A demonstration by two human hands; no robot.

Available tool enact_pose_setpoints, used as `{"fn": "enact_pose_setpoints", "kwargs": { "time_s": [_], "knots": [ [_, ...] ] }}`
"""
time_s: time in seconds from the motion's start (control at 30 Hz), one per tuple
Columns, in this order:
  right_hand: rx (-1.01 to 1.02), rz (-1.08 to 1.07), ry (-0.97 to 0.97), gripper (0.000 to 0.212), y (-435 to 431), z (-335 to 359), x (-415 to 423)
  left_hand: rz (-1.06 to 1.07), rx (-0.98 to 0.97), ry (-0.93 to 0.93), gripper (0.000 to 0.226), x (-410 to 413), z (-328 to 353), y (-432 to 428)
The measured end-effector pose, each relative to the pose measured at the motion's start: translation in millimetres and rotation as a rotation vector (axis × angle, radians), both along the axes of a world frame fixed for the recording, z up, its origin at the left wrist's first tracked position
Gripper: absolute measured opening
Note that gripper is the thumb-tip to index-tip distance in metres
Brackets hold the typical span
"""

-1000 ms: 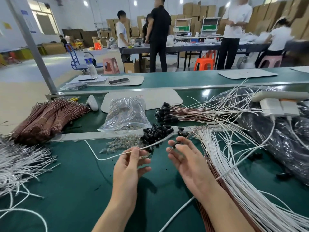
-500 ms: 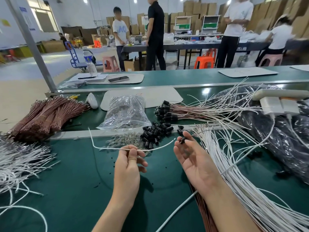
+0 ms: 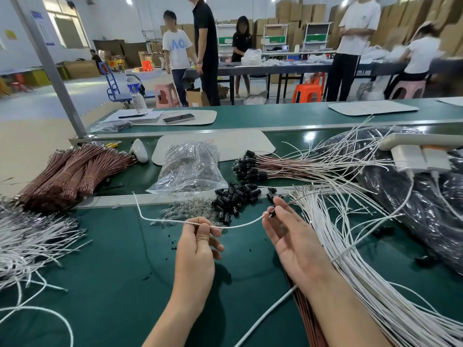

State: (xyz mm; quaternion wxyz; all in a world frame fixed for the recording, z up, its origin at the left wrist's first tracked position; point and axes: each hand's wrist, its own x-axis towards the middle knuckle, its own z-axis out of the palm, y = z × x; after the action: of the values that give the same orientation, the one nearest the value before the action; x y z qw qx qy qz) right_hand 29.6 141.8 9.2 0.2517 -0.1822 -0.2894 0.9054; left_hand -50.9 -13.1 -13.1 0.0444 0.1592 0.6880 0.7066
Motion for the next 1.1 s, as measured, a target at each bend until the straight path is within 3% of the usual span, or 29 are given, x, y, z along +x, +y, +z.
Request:
{"fn": "enact_pose_setpoints", "kwargs": {
  "time_s": [0.5,1.1],
  "knots": [
    [0.036,0.09,-0.009,0.029,-2,0,0,0.034,-0.011,0.006,0.019,2,2,1],
    [0.151,0.276,-0.005,0.042,-17,-2,-1,0.076,0.188,-0.147,0.014,-1,7,-1]
  ]
}}
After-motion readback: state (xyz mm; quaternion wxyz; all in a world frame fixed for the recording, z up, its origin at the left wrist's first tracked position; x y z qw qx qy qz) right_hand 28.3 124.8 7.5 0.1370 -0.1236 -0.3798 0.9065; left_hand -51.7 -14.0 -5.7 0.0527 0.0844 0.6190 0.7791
